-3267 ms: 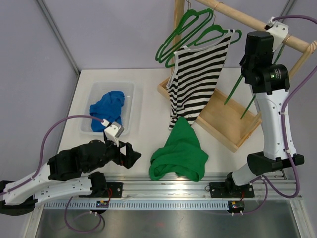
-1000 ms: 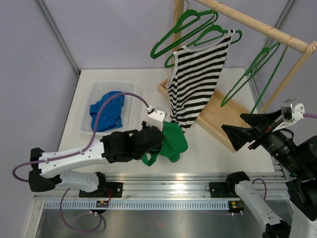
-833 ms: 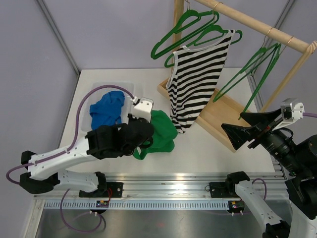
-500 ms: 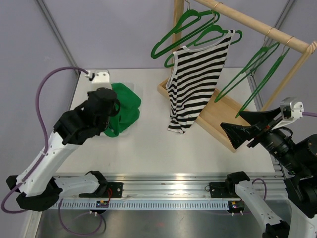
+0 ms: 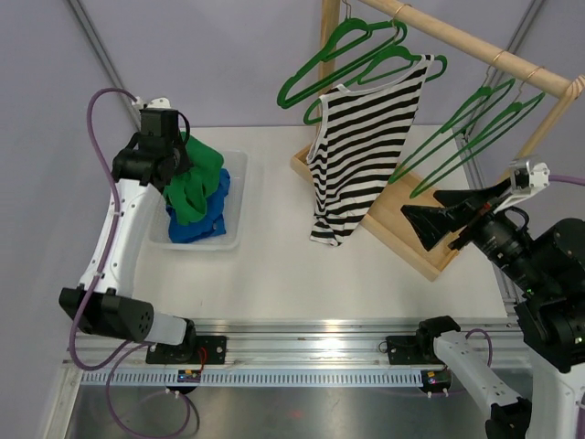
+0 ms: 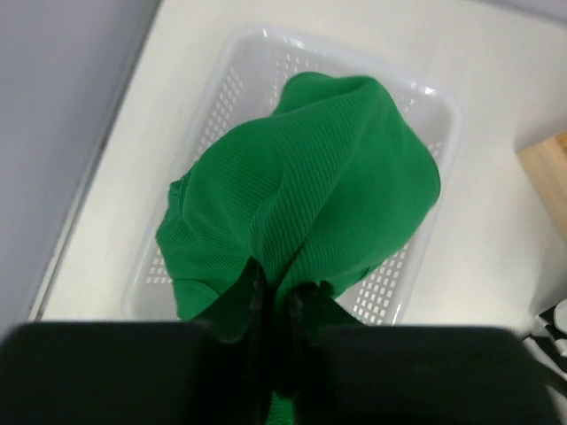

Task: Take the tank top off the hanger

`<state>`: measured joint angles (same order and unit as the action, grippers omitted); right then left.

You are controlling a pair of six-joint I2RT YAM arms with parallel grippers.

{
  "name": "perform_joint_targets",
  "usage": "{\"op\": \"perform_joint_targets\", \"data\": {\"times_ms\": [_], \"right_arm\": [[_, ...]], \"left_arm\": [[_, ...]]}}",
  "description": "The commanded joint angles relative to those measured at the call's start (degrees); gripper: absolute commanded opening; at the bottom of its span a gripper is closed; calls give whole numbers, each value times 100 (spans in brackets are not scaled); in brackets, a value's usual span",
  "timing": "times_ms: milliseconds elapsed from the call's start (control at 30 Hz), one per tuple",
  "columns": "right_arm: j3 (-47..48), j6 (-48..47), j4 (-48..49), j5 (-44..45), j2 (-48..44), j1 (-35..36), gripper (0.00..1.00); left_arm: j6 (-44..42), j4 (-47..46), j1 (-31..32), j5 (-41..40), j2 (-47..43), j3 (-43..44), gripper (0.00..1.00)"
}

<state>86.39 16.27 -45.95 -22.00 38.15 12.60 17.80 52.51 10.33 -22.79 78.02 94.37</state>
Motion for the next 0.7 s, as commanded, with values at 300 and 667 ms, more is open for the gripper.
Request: {"op": "perform_joint_targets", "data": {"times_ms": [300,667], "right_arm": [[676,1420,1660,-910,1378,5,100],[2266,1959,1573,-502,3127,110,100]], "left_arm": [[74,-118,-593,1277,549,-6,99],[-58,-795,-514,1997,-2576,-2351,99]]}}
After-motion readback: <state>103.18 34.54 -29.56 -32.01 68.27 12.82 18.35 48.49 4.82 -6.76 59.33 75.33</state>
